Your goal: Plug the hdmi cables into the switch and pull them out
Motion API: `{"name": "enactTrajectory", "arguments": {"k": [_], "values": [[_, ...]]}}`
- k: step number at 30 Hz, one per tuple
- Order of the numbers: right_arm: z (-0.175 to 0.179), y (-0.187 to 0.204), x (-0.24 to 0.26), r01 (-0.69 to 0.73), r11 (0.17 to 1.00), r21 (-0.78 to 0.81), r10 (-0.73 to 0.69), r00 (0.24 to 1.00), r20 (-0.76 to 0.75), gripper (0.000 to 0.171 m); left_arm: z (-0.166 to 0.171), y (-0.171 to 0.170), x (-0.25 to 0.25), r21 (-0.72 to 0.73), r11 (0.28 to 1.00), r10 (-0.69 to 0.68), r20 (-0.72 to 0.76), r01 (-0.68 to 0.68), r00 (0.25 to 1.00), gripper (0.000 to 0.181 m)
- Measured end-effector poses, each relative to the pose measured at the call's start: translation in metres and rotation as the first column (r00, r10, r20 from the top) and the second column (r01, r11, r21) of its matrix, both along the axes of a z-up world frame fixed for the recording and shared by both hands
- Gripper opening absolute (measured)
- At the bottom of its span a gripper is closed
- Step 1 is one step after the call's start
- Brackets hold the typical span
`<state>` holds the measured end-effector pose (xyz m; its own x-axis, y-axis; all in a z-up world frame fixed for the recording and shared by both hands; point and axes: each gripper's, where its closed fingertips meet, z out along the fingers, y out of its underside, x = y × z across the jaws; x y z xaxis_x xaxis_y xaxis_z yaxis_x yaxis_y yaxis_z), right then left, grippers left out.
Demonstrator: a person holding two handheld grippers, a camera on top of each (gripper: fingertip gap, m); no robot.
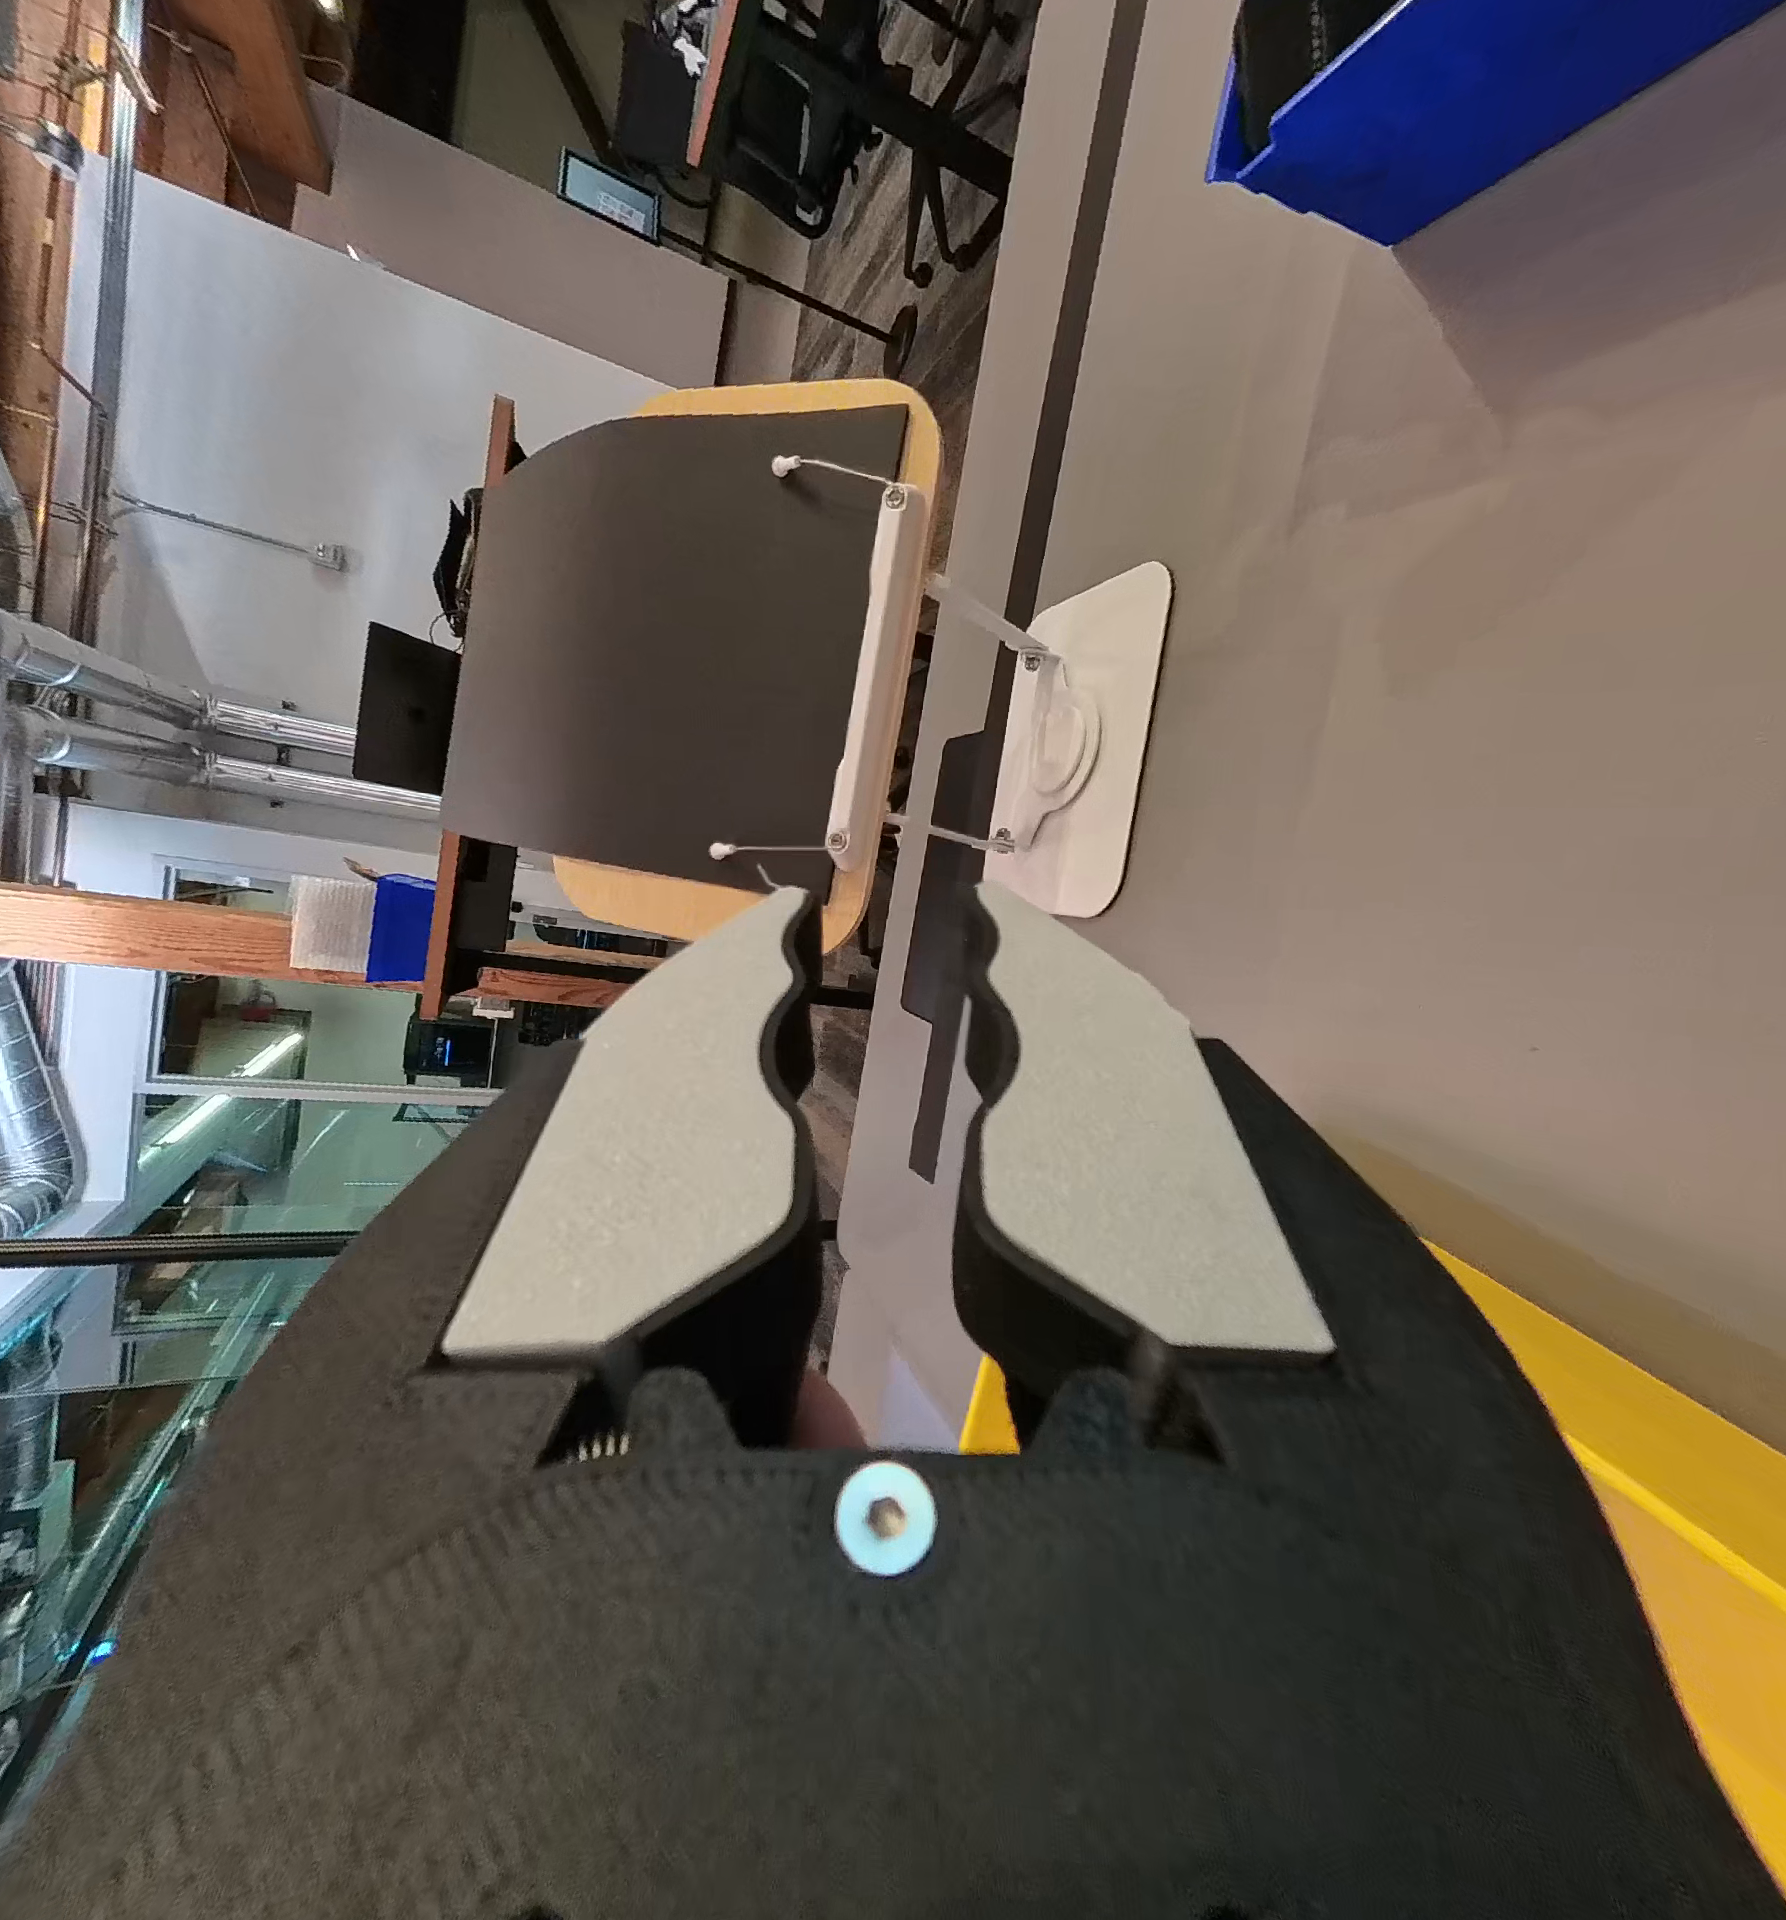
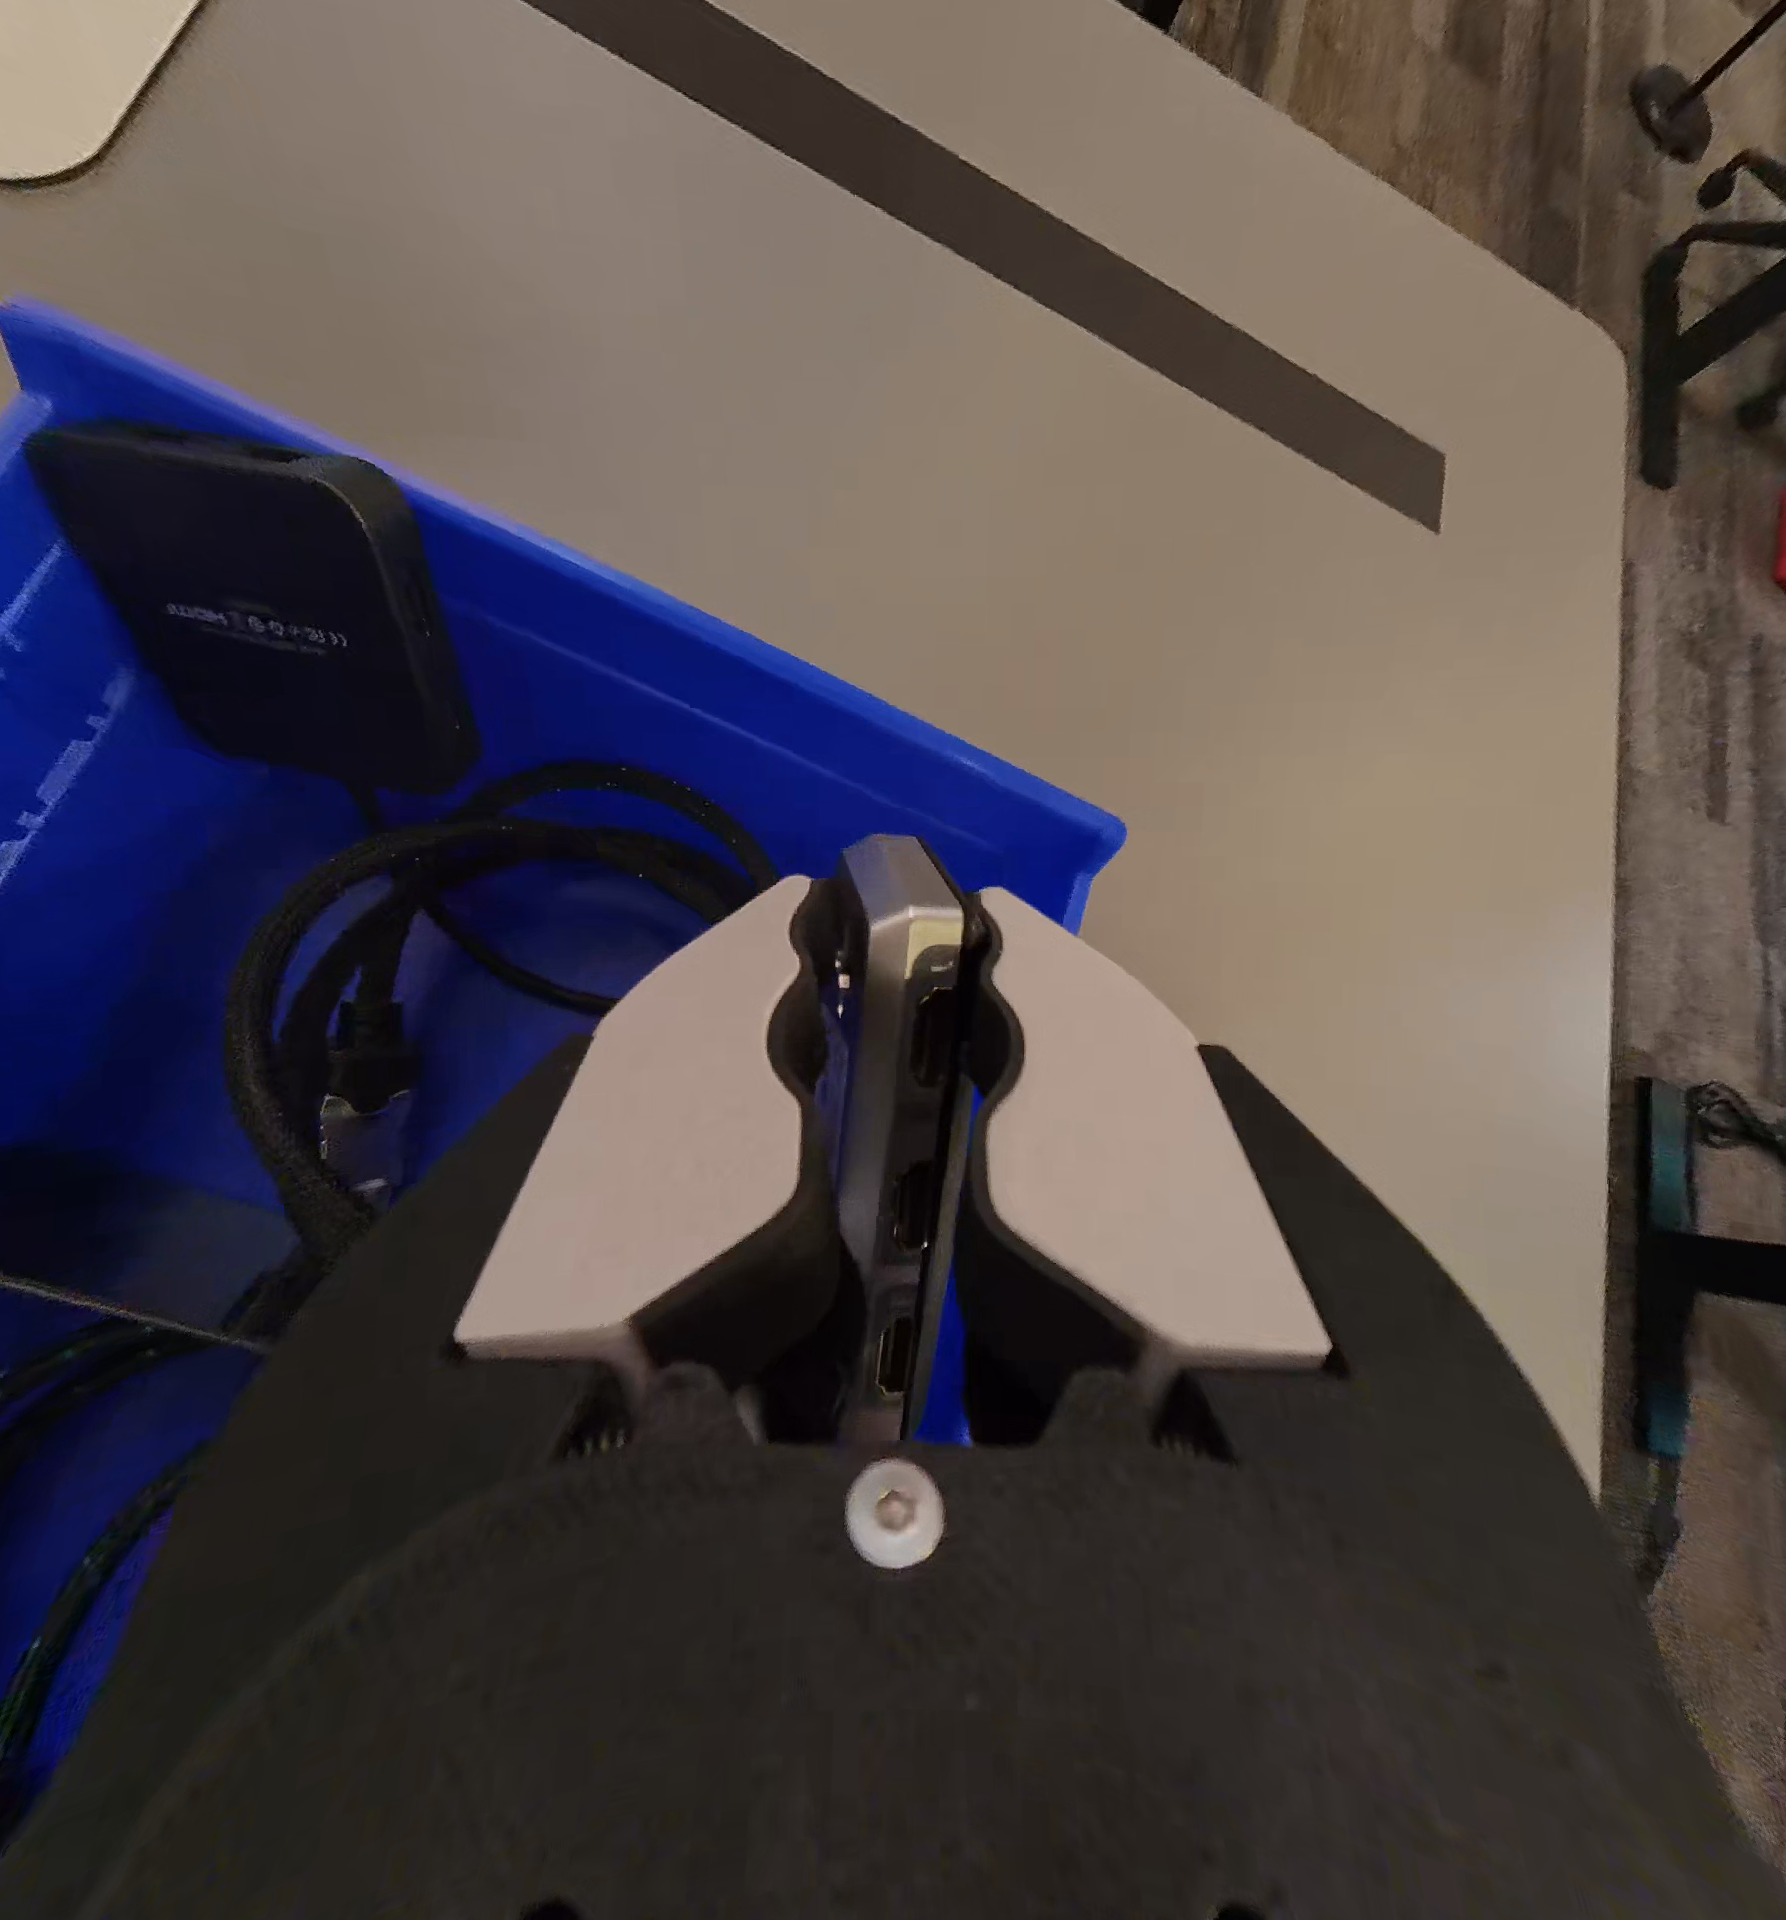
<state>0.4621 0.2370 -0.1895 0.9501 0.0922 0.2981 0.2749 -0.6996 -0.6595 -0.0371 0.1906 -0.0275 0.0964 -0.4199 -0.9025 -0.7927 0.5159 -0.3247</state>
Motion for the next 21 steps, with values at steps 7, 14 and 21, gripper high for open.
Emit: {"name": "enactTrajectory", "arguments": {"k": [7, 14, 21], "values": [[0.002, -0.008, -0.019, -0.109, 0.991, -0.076, 0.104, 0.992, -0.064, 0.064, -0.012, 0.001, 0.009, -0.021, 1.000, -0.007, -0.032, 0.007, 0.999, 0.025], [0.047, -0.042, -0.020, -0.137, 0.986, -0.092, 0.130, 0.989, -0.076, 0.044, -0.017, 0.006, 0.005, -0.038, 0.999, 0.003, -0.036, -0.004, 0.999, 0.025], [-0.014, -0.099, -0.030, -0.256, 0.847, -0.466, 0.219, 0.967, -0.132, 0.037, -0.018, 0.006, 0.001, -0.045, 0.999, 0.002, -0.035, -0.004, 0.999, 0.024]]}}
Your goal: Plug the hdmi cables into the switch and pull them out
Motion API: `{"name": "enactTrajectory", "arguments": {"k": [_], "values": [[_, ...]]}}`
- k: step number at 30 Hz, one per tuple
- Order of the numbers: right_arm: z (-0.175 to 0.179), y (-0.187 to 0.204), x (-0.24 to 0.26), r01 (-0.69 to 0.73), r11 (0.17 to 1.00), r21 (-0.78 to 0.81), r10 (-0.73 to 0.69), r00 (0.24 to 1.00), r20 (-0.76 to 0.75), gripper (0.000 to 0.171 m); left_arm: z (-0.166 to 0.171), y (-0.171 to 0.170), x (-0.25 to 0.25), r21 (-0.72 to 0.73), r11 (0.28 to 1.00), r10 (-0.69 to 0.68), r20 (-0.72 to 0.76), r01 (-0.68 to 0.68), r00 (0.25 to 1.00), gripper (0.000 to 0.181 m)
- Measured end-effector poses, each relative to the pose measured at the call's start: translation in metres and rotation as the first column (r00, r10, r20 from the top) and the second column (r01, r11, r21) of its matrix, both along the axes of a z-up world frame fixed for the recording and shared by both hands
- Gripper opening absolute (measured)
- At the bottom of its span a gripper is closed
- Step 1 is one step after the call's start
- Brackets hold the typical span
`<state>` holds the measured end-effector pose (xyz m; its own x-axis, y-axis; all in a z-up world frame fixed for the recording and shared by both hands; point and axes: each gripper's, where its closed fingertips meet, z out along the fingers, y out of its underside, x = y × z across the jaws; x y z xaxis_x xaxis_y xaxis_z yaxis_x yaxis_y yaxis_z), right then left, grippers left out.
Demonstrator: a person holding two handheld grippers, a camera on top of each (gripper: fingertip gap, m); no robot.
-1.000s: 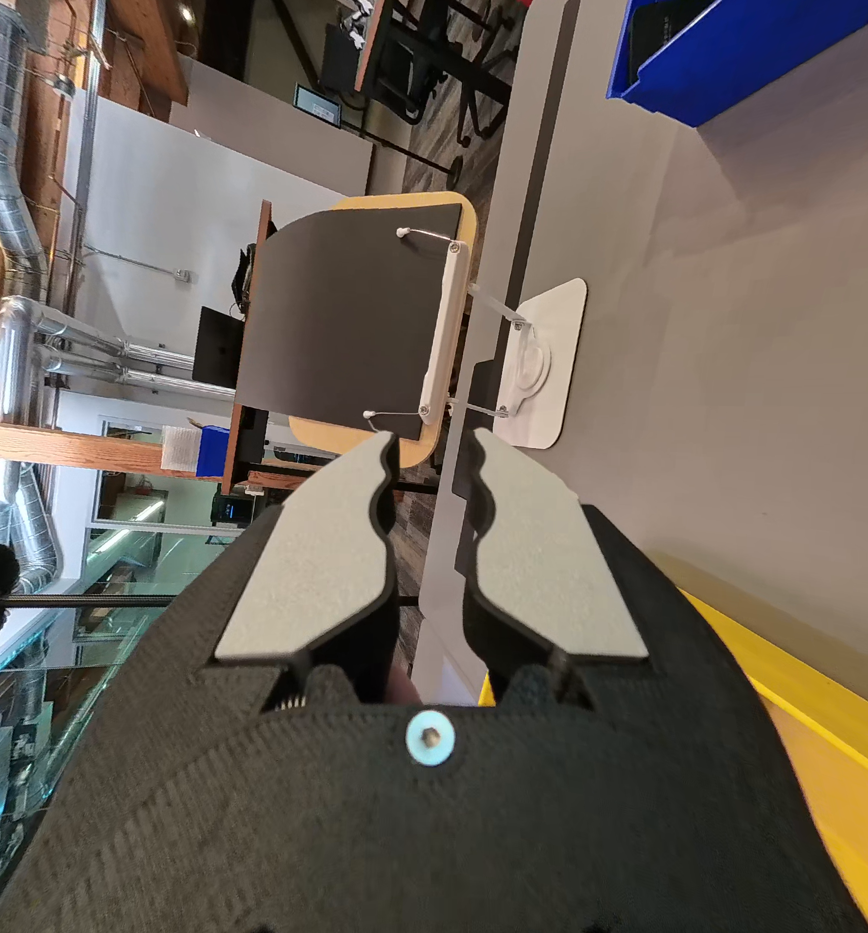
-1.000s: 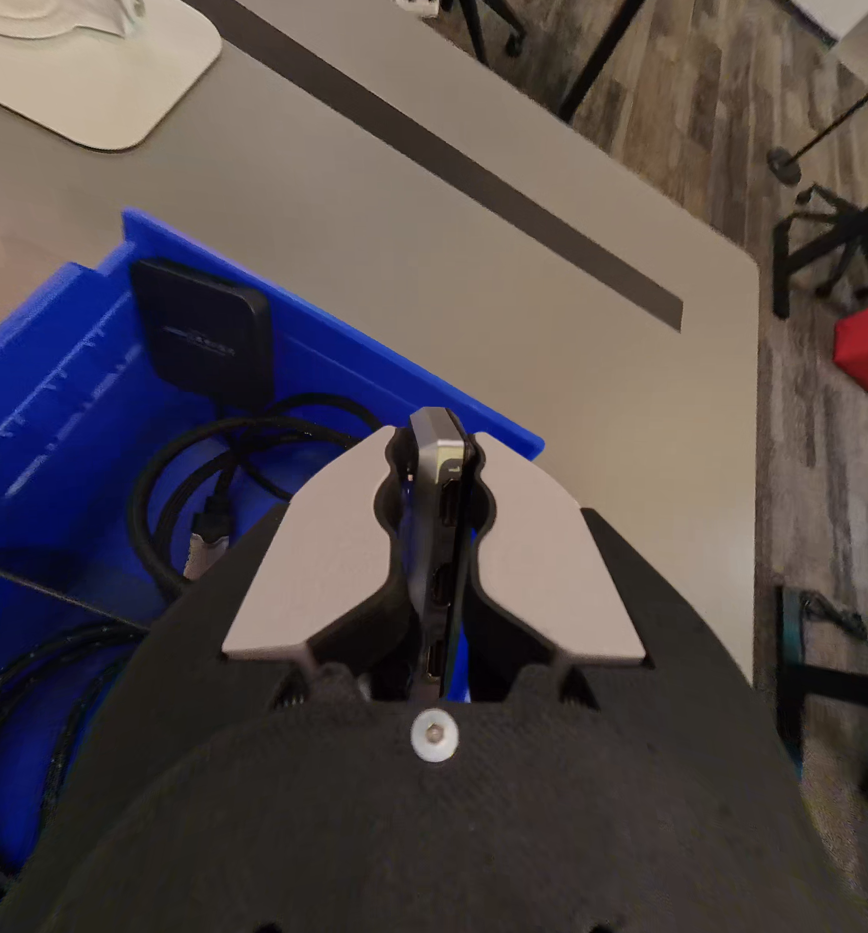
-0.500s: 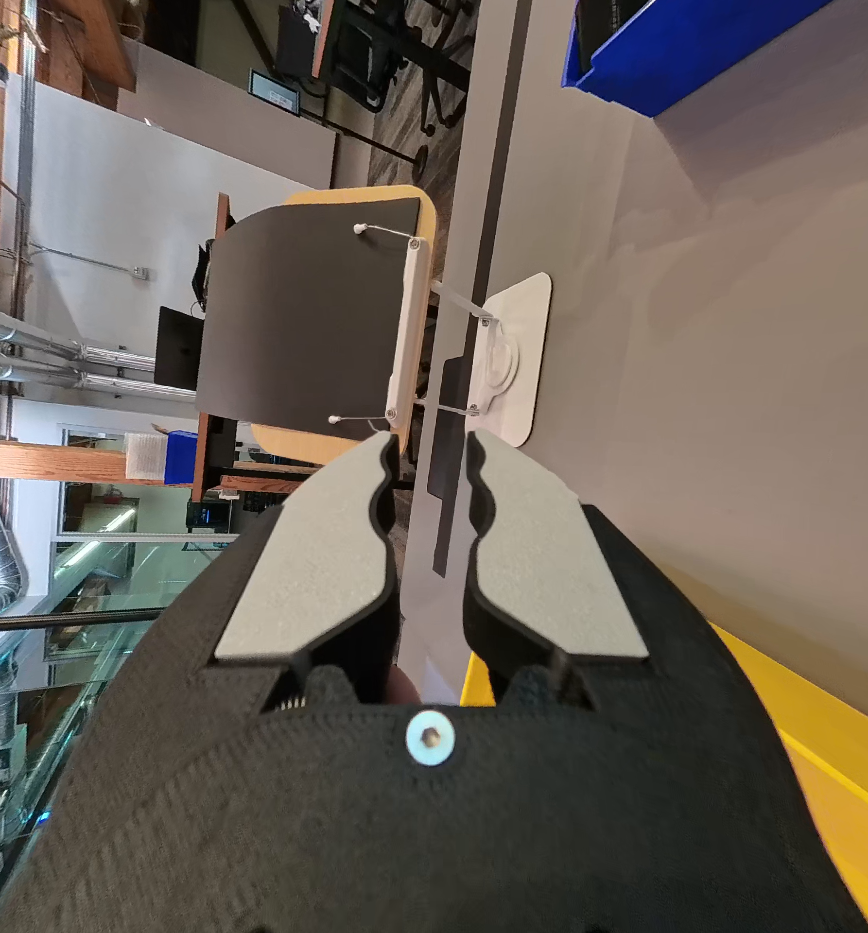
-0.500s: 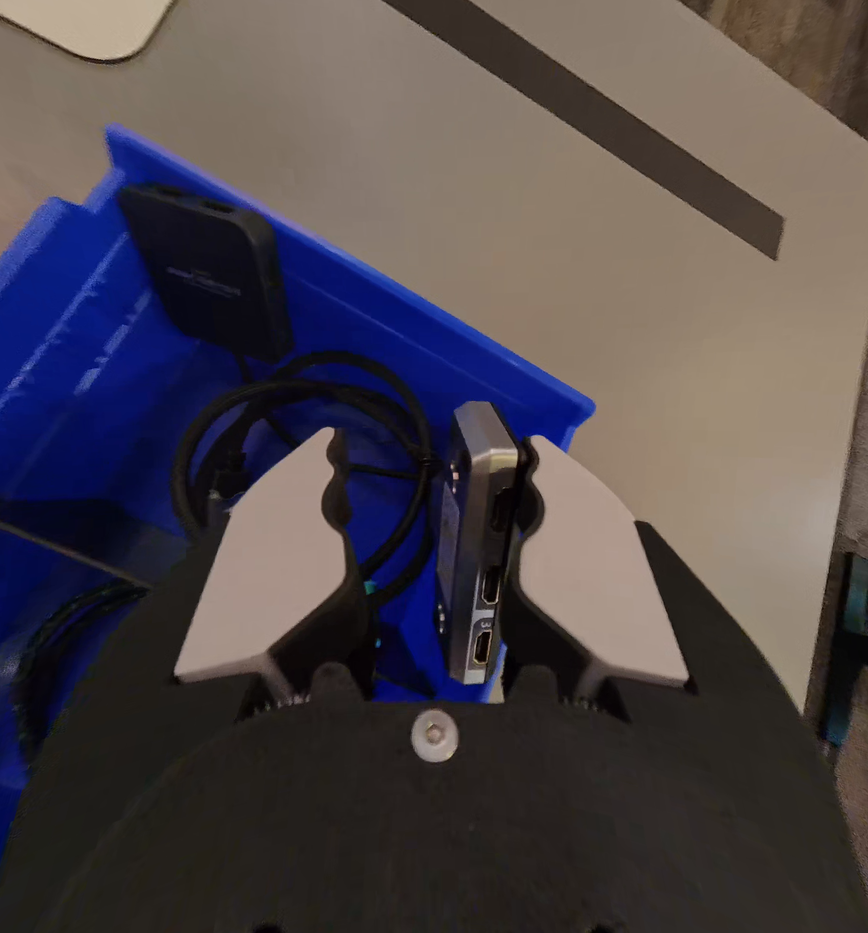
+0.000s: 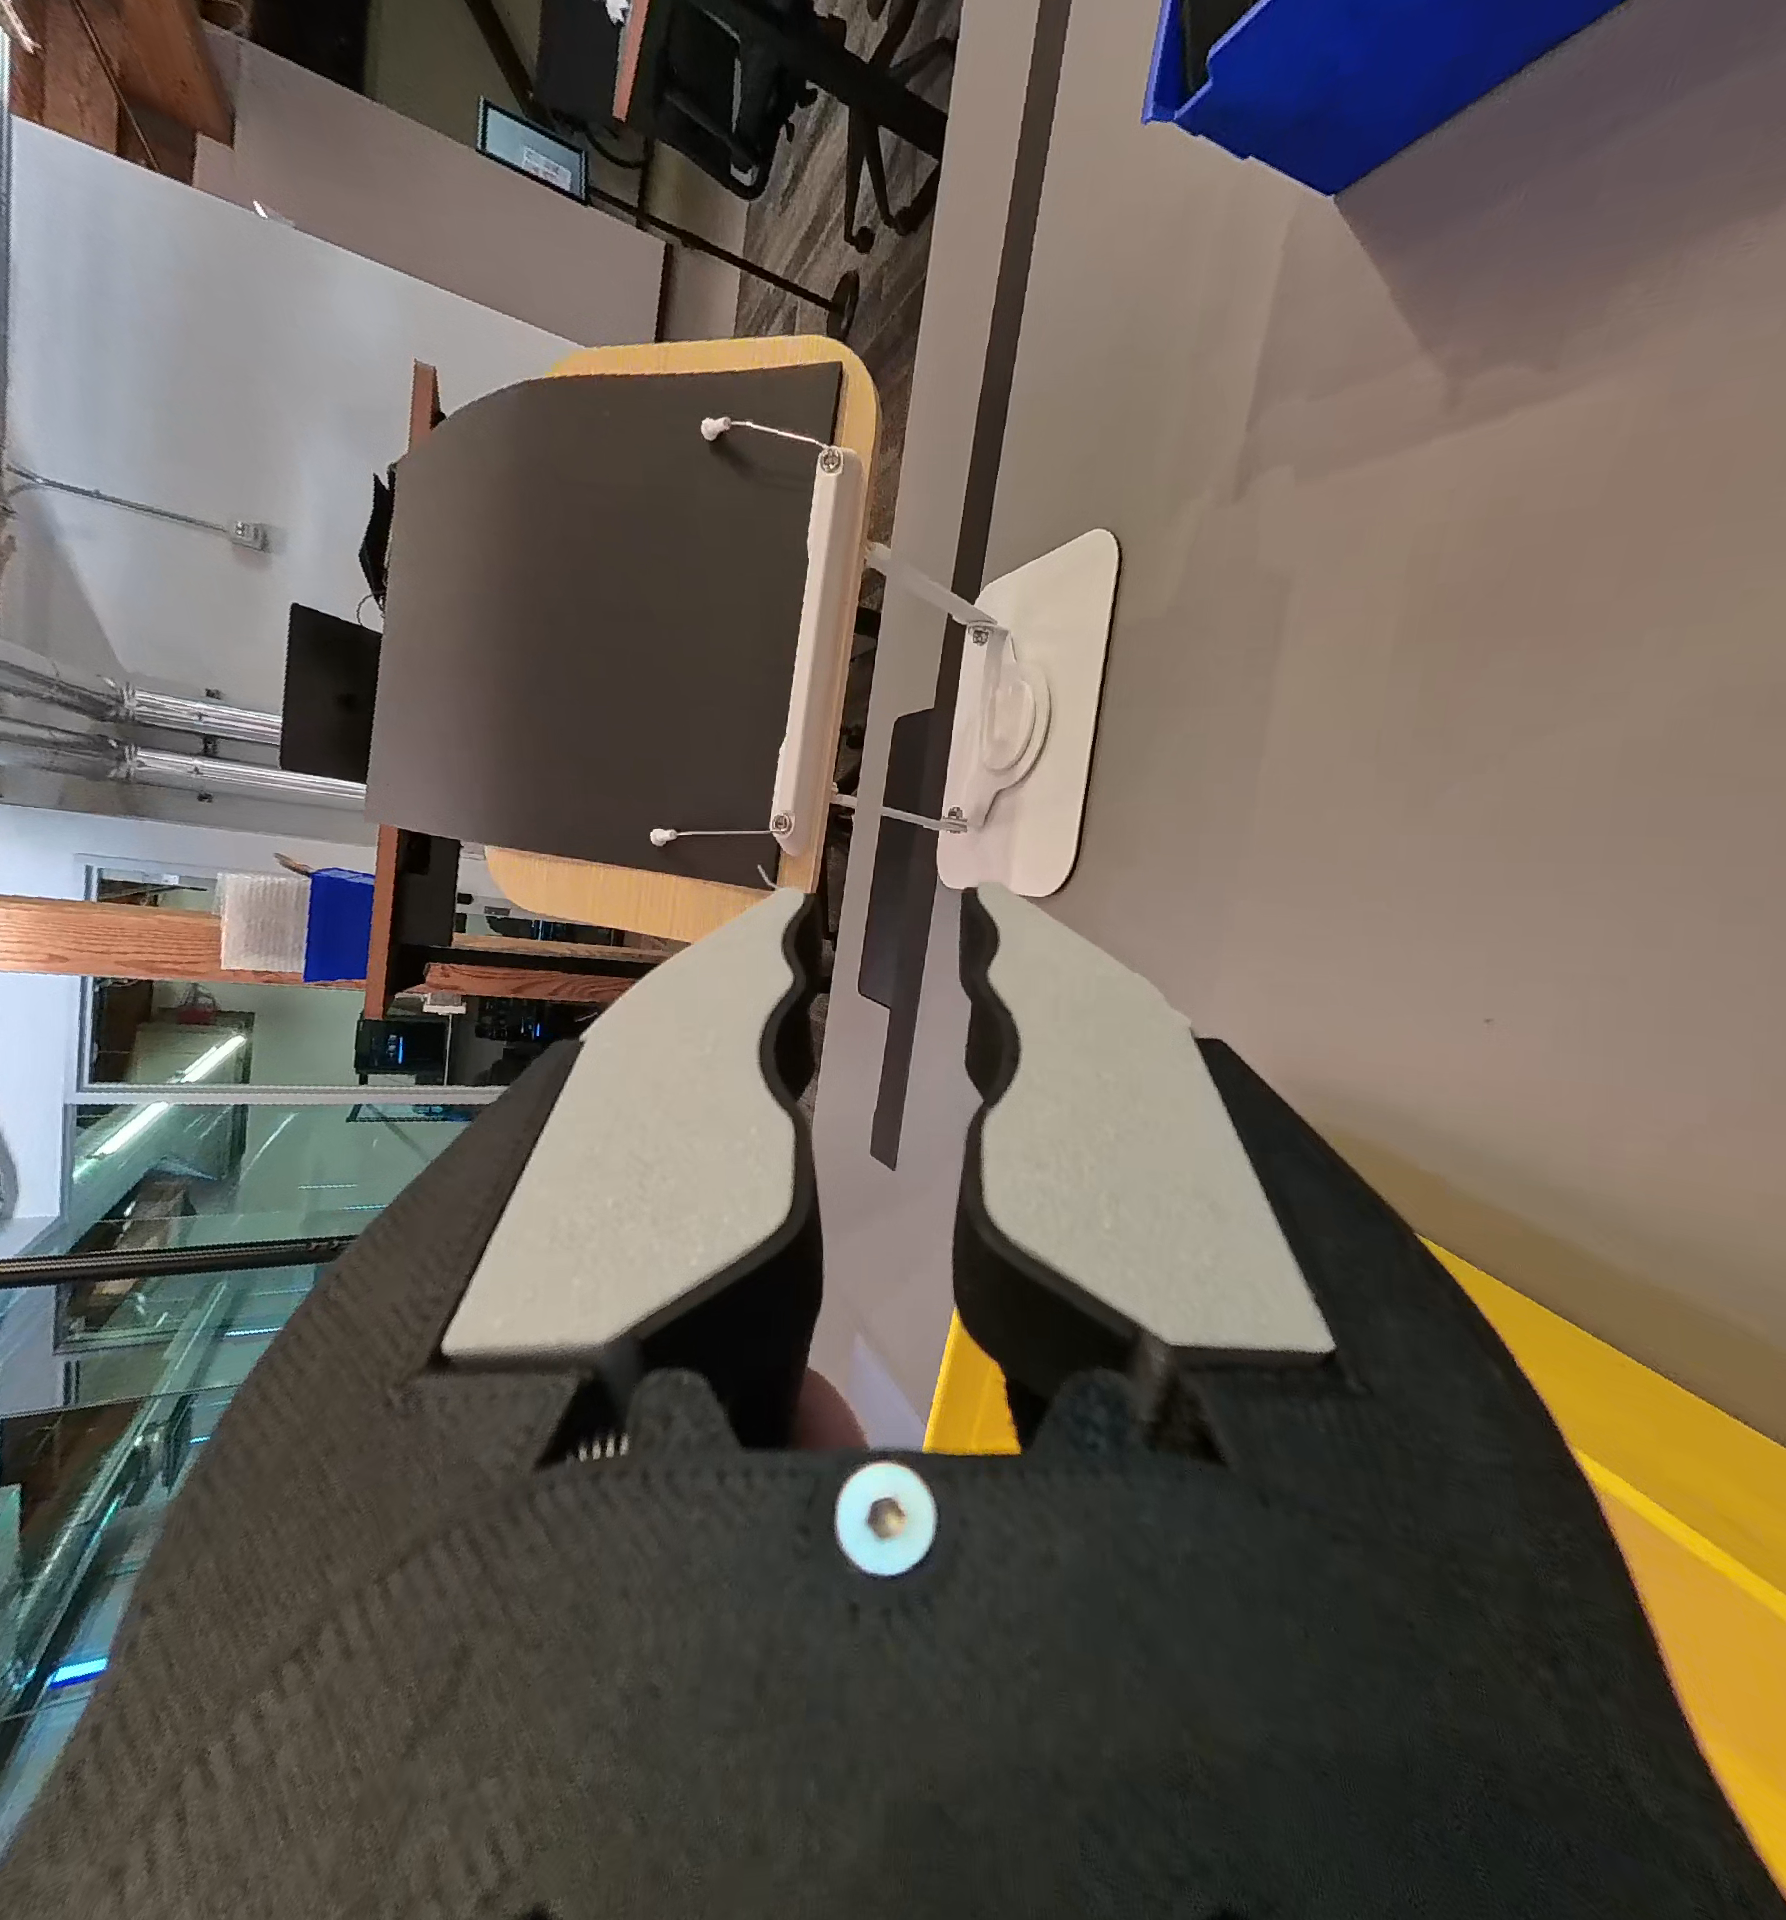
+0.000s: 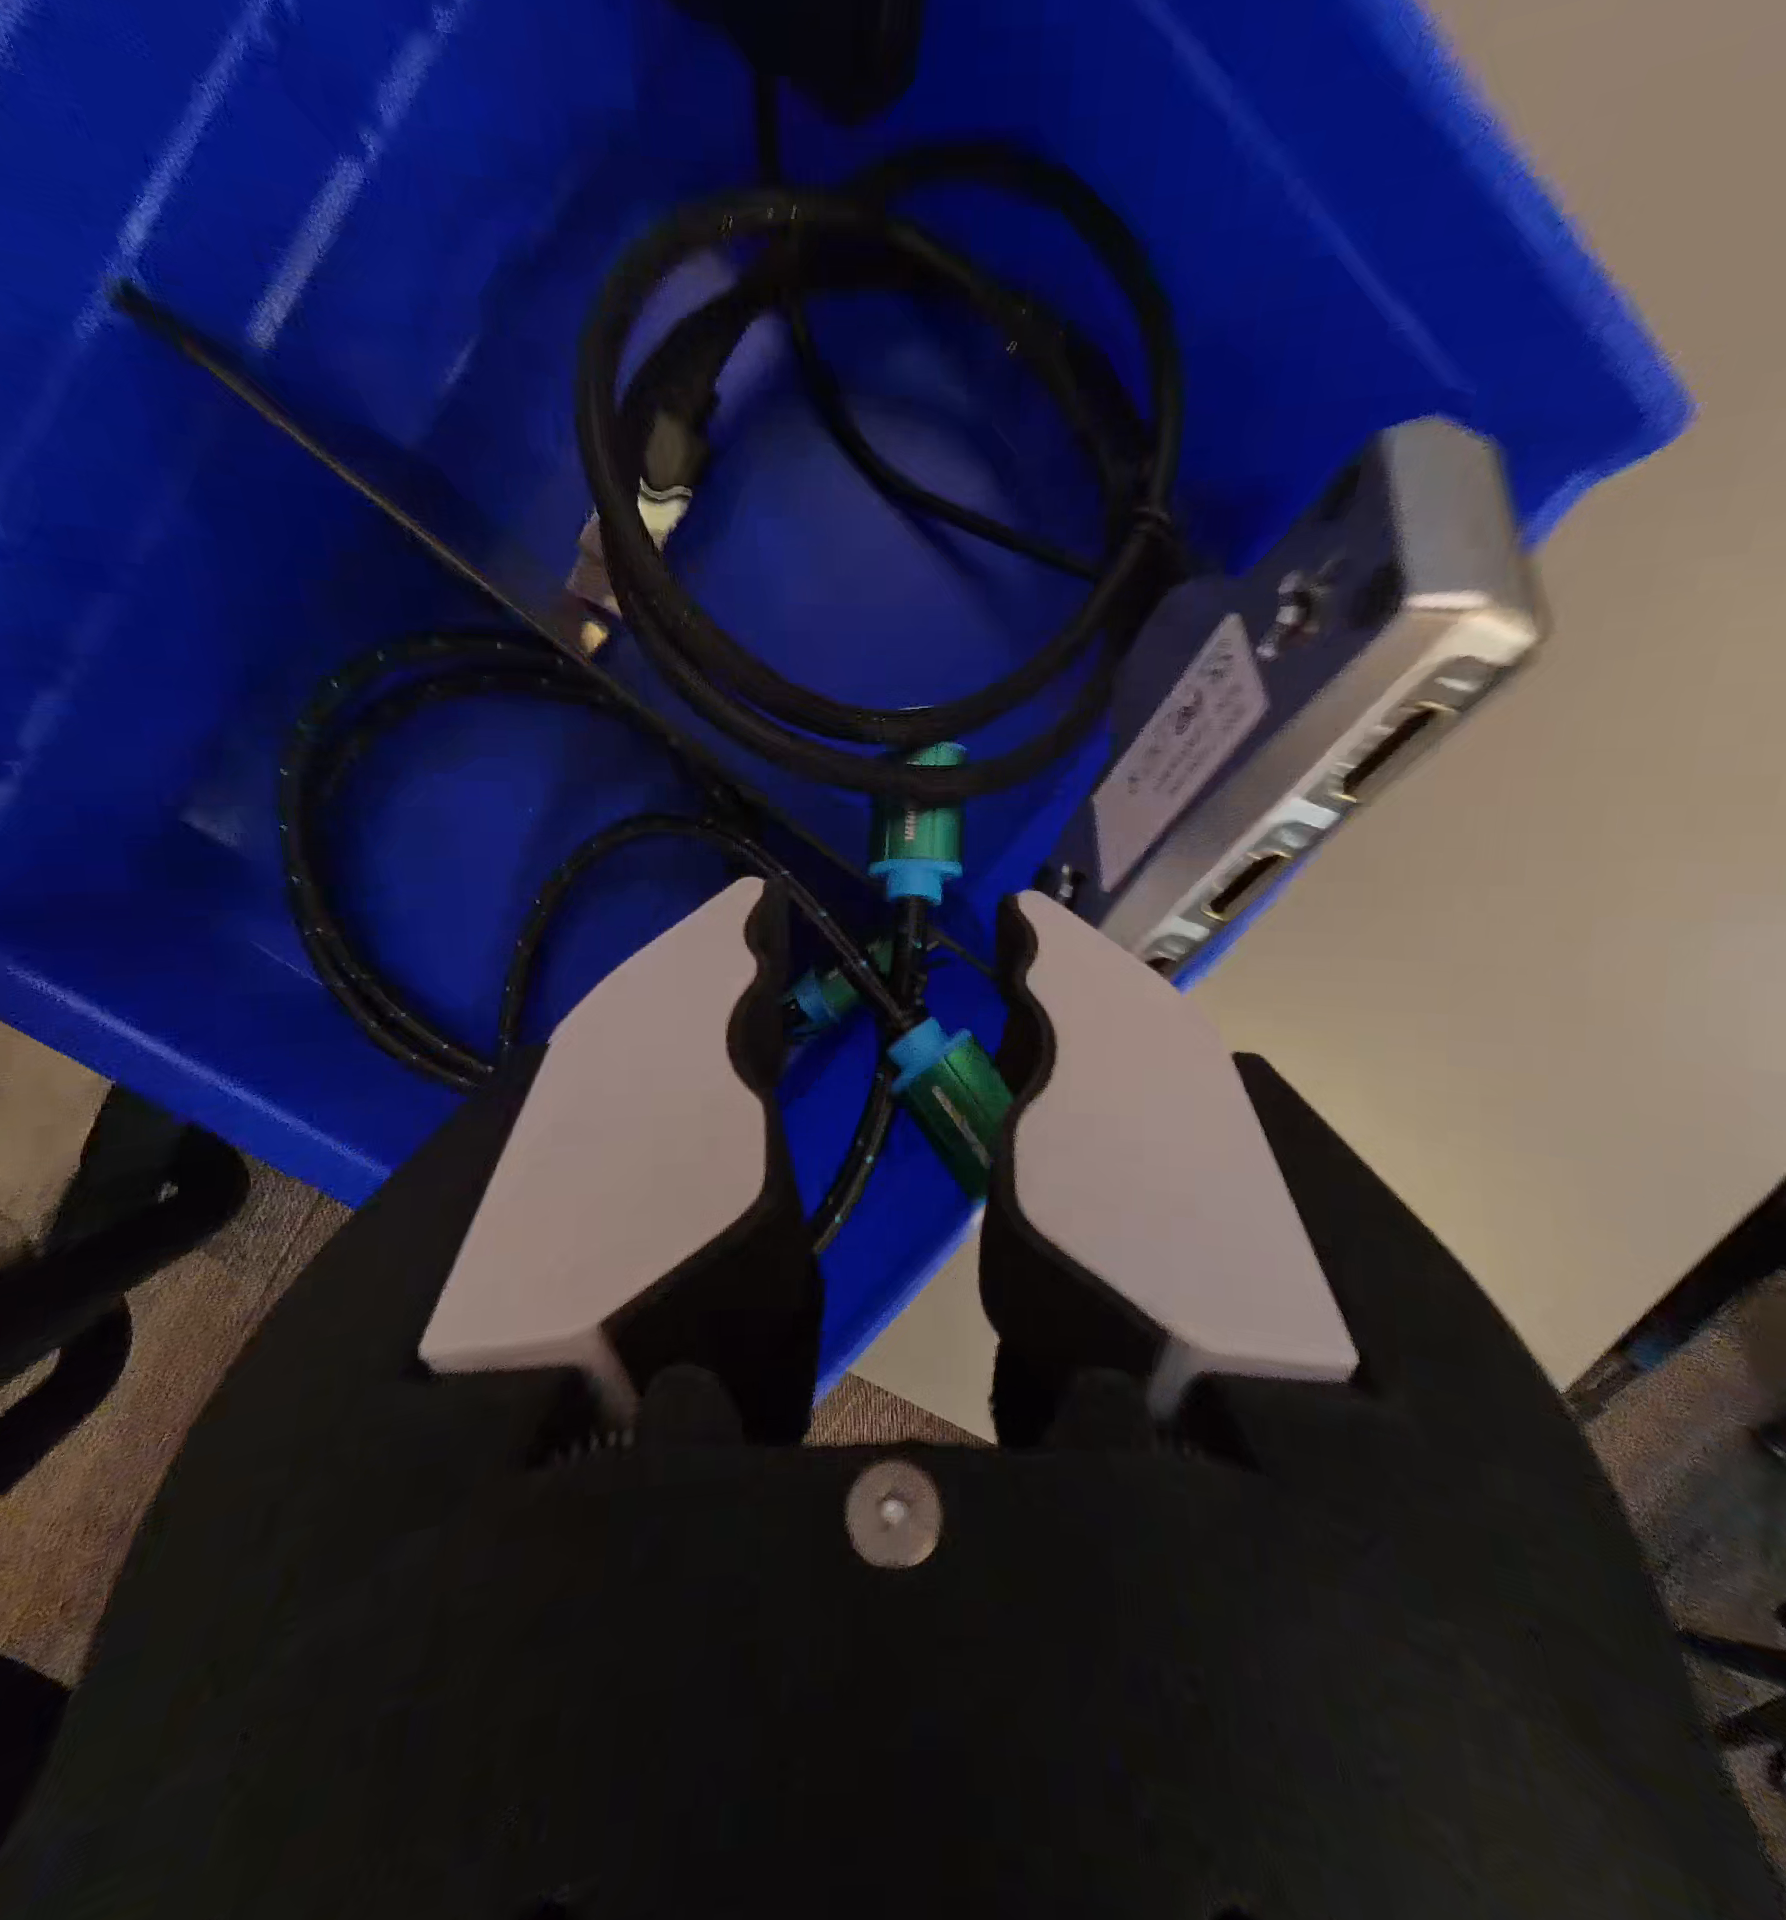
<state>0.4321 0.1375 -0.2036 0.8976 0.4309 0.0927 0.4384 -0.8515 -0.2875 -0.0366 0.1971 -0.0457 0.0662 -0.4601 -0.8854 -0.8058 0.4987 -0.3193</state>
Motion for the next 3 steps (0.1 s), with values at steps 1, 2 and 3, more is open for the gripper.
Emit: {"name": "enactTrajectory", "arguments": {"k": [1, 2, 3], "values": [[-0.0082, -0.0010, 0.0002, -0.009, 1.000, -0.025, 0.009, 1.000, 0.007, 0.037, 0.0006, -0.0007, 0.0000, 0.001, 1.000, -0.001, 0.000, 0.001, 1.000, 0.024], [-0.0140, -0.0017, 0.0012, -0.017, 0.999, -0.045, 0.018, 1.000, 0.021, 0.031, 0.0014, -0.0015, -0.0002, 0.003, 1.000, 0.000, -0.001, 0.000, 1.000, 0.024], [-0.0169, 0.0001, 0.0023, -0.019, 0.999, -0.046, 0.020, 0.999, 0.031, 0.028, 0.0025, -0.0023, -0.0005, 0.005, 1.000, 0.000, -0.001, 0.000, 1.000, 0.025]]}}
